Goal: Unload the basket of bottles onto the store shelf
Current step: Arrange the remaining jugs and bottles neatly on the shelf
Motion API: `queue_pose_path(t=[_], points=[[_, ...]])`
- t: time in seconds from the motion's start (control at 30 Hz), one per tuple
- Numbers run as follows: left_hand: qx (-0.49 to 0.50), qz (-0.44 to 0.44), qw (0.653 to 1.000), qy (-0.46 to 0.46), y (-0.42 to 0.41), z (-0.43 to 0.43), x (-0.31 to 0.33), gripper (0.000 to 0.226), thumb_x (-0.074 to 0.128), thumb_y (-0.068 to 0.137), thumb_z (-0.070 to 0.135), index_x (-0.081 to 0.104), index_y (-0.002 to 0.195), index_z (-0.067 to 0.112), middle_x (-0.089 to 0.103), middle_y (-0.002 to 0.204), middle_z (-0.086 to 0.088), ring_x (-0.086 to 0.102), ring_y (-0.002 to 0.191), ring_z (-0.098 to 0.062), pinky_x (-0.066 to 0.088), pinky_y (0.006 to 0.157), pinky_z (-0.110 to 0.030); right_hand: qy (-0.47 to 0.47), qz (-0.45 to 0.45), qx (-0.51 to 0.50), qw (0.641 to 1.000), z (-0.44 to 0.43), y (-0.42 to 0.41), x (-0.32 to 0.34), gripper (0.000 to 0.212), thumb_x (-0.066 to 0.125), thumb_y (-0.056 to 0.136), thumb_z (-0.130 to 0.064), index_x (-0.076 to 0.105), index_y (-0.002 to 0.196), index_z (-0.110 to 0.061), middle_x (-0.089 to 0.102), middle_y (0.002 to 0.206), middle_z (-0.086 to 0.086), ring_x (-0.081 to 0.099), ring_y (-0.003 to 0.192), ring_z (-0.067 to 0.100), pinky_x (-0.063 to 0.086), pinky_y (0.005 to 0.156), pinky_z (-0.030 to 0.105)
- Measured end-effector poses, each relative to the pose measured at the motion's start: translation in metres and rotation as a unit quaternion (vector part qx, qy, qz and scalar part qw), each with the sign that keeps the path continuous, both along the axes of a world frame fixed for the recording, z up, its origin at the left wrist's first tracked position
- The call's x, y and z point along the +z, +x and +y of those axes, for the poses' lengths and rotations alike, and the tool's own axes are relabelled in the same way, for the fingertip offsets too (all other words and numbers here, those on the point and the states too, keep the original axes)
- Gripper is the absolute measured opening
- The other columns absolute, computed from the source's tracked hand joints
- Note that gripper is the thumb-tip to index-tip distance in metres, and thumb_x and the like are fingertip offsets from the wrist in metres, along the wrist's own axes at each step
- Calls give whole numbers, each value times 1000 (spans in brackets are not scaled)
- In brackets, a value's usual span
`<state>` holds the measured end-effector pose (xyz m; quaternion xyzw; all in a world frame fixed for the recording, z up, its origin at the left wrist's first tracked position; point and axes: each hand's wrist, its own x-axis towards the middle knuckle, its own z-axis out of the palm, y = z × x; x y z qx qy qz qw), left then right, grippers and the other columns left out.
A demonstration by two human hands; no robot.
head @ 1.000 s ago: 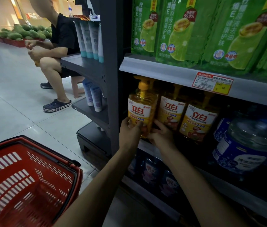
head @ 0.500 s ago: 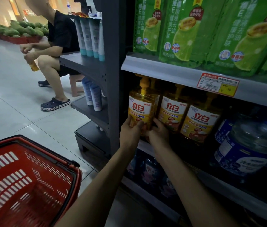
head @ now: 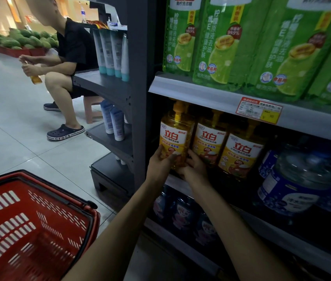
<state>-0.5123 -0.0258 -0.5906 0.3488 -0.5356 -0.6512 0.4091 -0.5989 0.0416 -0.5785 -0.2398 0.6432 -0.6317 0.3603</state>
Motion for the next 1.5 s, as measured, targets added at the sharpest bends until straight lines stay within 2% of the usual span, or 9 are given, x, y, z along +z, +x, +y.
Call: queue_pose_path(t=[0.17, 0.4, 0.57, 0.67, 0.77, 1.0, 1.17, 1.33, 1.5], points=[[56, -59, 996, -48, 1, 17, 3, 41, 70, 96, 25, 60, 136, 18, 71, 120, 1, 69, 111, -15, 57, 96, -36, 16, 4, -17, 1000, 13, -13, 2, 63, 61, 87, 16, 58, 139, -19, 62, 139, 8, 59, 127, 26, 52, 106, 47], [-46, -94, 986, -129, -25, 48, 10, 27, 63, 100, 13, 62, 126, 21, 67, 104, 16, 64, 91, 10, 50, 73, -7, 21, 30, -104, 994, 28, -44, -2, 71, 60, 81, 14, 55, 141, -24, 62, 138, 4, 59, 126, 28, 55, 101, 48], [-86, -37, 992, -90, -53, 49, 9, 40, 63, 101, 18, 60, 141, 14, 70, 126, 4, 65, 112, -4, 54, 87, -14, 31, 89, -65, 993, 31, -64, -28, 56, 65, 76, -1, 62, 126, -25, 68, 124, 7, 65, 116, 29, 54, 101, 57], [-103, -7, 992, -73, -63, 49, 5, 41, 60, 103, 19, 58, 144, 19, 67, 134, 4, 63, 120, -5, 53, 94, -17, 7, 39, -73, 997, 34, -58, -21, 65, 61, 80, -15, 55, 141, -36, 58, 145, 2, 53, 135, 26, 47, 111, 54], [-115, 8, 992, -46, -69, 47, 2, 40, 58, 104, 24, 58, 145, 23, 67, 135, 7, 62, 119, -1, 50, 92, -15, 10, 47, -72, 996, 34, -54, -18, 68, 59, 92, -4, 45, 150, -39, 51, 154, 1, 46, 142, 25, 43, 114, 53], [-136, 21, 991, 2, -77, 48, 4, 25, 58, 104, 25, 63, 128, 30, 70, 115, 15, 66, 100, 8, 51, 74, -6, 33, 49, -74, 996, 33, -60, -20, 78, 57, 90, 3, 41, 153, -40, 49, 156, 0, 45, 143, 25, 47, 112, 52], [-123, 15, 992, 1, -77, 53, 7, 32, 58, 104, 30, 62, 135, 28, 68, 127, 8, 62, 117, -5, 50, 89, -18, 44, 44, -44, 997, 44, -62, -12, 81, 58, 90, 7, 39, 154, -38, 48, 156, 0, 45, 143, 25, 47, 111, 51], [-111, 5, 993, -39, -78, 63, 3, 24, 59, 104, 20, 66, 127, 21, 69, 117, 12, 64, 107, 3, 52, 77, -7, 104, 98, -109, 984, 65, -63, -7, 58, 56, 88, 4, 56, 136, -28, 64, 137, 3, 59, 128, 28, 51, 106, 49], [-150, -14, 987, -65, -90, 74, -1, 25, 61, 102, 14, 63, 124, 27, 69, 117, 14, 63, 108, 5, 52, 85, -12, 116, 130, -165, 971, 87, -72, 0, 74, 60, 86, -1, 35, 152, -25, 56, 145, 6, 56, 130, 31, 49, 105, 43]])
